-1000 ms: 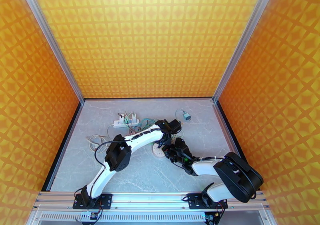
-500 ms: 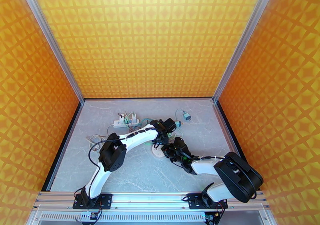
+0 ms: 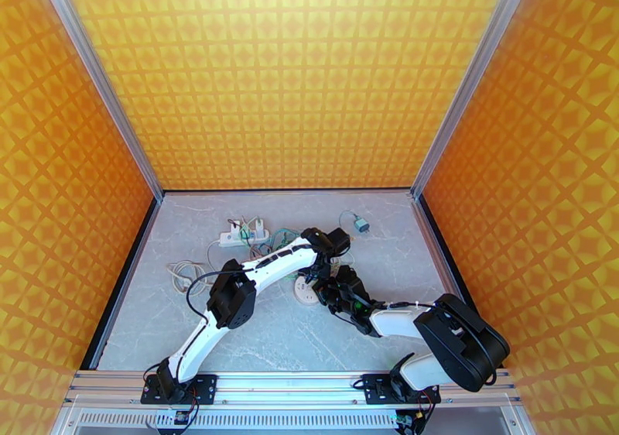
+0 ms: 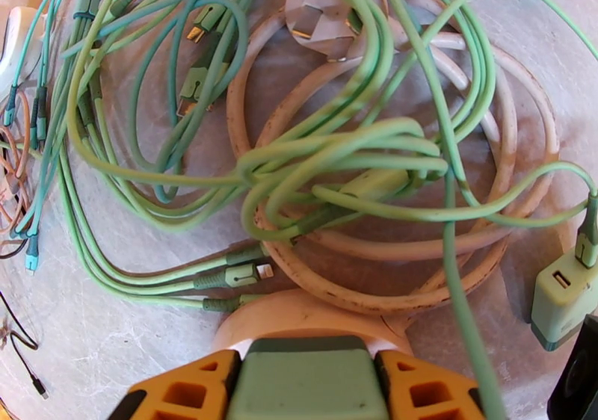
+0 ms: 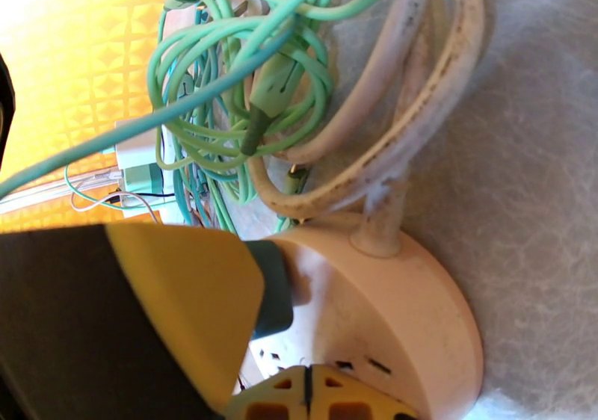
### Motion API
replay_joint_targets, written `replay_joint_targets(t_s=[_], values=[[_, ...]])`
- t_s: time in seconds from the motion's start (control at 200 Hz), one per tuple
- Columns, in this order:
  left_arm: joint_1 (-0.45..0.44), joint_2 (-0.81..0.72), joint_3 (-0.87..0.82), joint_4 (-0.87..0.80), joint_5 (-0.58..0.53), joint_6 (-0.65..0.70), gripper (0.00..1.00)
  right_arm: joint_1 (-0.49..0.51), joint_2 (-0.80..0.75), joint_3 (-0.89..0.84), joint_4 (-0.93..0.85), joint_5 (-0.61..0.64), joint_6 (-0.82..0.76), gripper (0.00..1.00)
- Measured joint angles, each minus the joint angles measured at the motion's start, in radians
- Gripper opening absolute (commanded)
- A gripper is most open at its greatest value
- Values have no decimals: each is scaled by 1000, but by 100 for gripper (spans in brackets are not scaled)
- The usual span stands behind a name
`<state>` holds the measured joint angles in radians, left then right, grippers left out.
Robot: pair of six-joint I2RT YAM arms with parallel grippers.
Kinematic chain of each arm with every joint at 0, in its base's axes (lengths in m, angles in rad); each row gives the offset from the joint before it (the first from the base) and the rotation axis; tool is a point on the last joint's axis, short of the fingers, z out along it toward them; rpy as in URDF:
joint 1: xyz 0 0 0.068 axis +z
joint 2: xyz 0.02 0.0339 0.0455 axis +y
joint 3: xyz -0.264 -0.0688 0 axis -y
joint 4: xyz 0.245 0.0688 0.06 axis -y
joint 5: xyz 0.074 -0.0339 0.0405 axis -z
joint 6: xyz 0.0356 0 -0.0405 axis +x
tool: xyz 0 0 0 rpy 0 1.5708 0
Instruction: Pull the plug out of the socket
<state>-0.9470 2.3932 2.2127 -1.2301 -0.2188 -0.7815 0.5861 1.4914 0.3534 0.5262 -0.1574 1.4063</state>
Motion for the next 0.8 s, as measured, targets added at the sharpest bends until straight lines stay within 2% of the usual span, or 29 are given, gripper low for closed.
replay_joint_targets(t_s=[0.235, 0.445, 0.55, 0.8], values=[[30, -116, -200, 151, 66, -31, 7, 2, -2, 13, -33, 0, -24, 0], [37, -128, -219, 166, 86, -33, 6, 6, -5, 21, -53, 0, -31, 0], [30, -109, -181, 135, 74, -26, 6, 6, -5, 21, -55, 0, -31, 0], [4, 22, 46, -44, 9, 7, 4, 0, -5, 13, -38, -4, -6, 0]])
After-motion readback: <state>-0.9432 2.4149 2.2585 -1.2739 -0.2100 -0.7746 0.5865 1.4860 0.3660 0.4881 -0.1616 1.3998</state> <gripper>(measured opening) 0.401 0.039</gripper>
